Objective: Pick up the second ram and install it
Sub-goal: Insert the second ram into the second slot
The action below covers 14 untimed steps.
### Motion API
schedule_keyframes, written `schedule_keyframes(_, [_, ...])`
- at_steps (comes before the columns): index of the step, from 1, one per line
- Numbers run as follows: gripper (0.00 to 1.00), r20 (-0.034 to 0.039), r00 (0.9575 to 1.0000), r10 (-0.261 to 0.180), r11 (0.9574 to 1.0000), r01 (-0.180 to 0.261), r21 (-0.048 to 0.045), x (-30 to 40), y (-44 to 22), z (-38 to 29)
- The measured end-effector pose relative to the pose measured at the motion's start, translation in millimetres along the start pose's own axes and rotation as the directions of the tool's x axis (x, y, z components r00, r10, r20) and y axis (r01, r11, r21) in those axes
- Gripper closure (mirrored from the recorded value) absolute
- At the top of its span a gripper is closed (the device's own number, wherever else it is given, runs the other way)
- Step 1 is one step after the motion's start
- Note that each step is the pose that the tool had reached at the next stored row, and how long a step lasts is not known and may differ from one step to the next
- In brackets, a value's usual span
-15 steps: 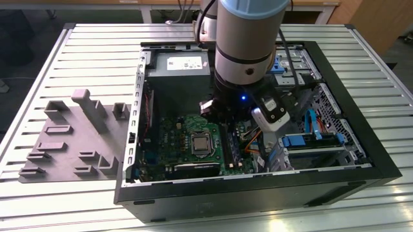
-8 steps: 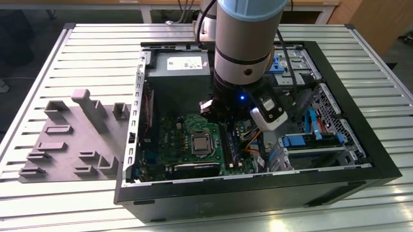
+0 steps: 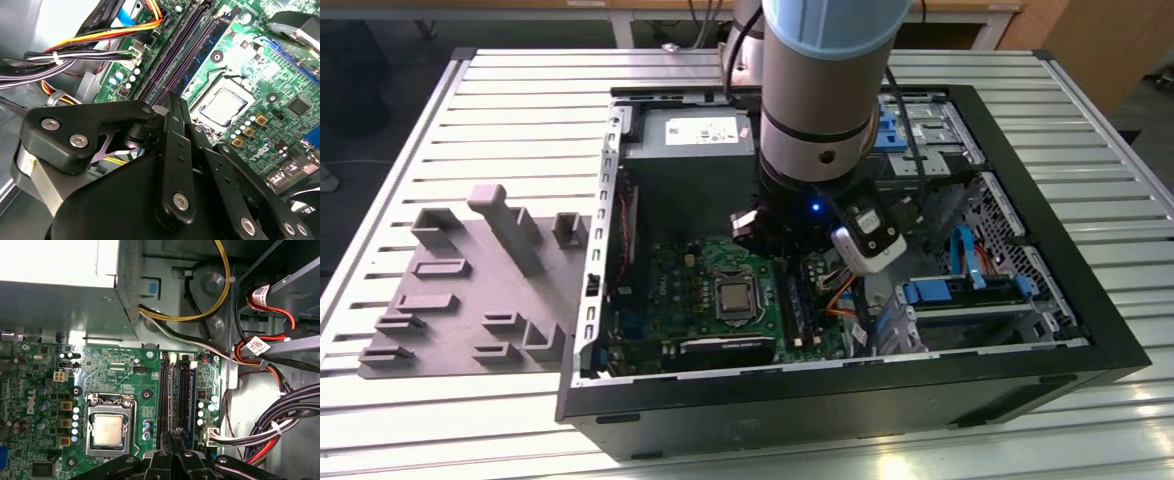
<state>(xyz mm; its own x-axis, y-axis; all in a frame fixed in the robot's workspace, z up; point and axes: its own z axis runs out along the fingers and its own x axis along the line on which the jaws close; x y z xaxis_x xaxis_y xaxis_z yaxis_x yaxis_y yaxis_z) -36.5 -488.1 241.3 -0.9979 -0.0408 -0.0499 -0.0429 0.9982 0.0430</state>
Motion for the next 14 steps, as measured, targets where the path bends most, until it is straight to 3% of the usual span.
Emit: schedule_keyframes(14, [0.89, 0.0001, 1.0, 0.001, 1.0, -0.001, -0.0001, 2.0, 2.7, 10.1])
